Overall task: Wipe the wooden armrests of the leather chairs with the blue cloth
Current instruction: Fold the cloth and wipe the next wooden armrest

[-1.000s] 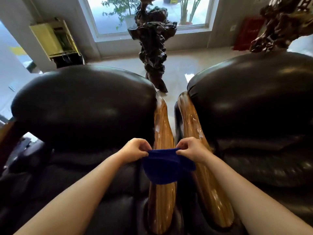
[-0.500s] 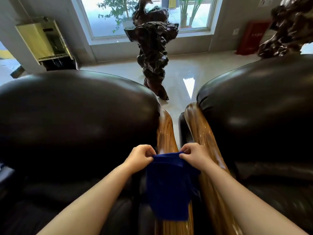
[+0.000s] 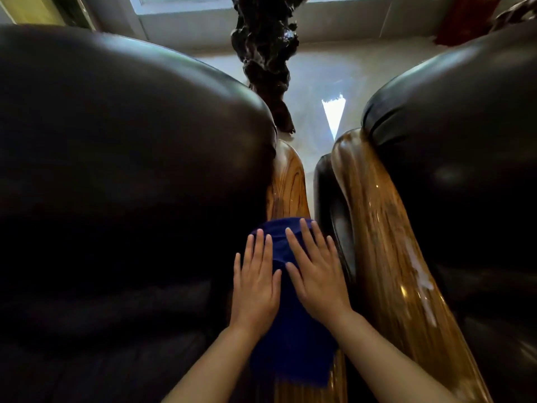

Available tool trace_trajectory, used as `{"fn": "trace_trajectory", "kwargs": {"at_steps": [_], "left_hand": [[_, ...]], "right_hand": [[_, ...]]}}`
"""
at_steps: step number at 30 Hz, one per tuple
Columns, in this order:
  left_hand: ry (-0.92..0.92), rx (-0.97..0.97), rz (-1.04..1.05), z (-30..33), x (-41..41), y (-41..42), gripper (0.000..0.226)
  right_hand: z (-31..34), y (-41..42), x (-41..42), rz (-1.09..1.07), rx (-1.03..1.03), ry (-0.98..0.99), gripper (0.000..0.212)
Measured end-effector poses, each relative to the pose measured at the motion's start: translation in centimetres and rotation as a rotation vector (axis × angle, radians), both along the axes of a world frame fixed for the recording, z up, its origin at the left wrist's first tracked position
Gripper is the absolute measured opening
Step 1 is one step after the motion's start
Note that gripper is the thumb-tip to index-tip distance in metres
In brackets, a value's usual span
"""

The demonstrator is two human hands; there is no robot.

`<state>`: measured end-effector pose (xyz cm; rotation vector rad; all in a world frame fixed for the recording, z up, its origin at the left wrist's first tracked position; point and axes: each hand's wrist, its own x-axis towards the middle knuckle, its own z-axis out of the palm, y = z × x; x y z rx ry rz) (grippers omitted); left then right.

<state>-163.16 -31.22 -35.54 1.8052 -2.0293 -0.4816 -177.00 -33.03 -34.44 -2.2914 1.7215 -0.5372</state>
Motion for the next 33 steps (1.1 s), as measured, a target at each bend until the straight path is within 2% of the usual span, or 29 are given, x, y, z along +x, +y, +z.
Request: {"fn": "trace_trajectory", "kwargs": {"at_steps": [6,13,22,26,29,31,33], "left_hand": [[0.24,0.081,0.003,-0.5,-1.8,-4.6,0.053],[0.215,0.026,0.032,-0.6,-2.4,-5.5,0.048],[0.317,-0.03,-0.001,-1.0,-2.0,-3.0,0.045],[0.314,-0.001,-0.016,-1.0,-1.8,0.8,0.054],[0.33,0.142,-0.09,-0.5,-1.4,2.8,0.07],[0.258,0.269,-0.221,0.7,0.5,2.5,0.085],[0.06,0.325,-0.369,1.9,2.7,2.0,0.105]], "right_hand": [[-0.6,-3.7,1.0,-0.078,0.117,-0.121,0.057],[-0.7,-4.5,1.3,-0.107,0.048,-0.117,0.053],[-1.2,-2.2,0.9,-0.073,-0.016,-0.216,0.051],[-1.4,1.2,0.5,-0.05,0.002,-0.238,0.05],[-0.9,2.4,-0.3,0.006,0.148,-0.297,0.051],[0.3,2.0,-2.0,0.118,0.292,-0.293,0.065],[1.3,1.3,-3.8,0.279,0.351,-0.055,0.093]]}}
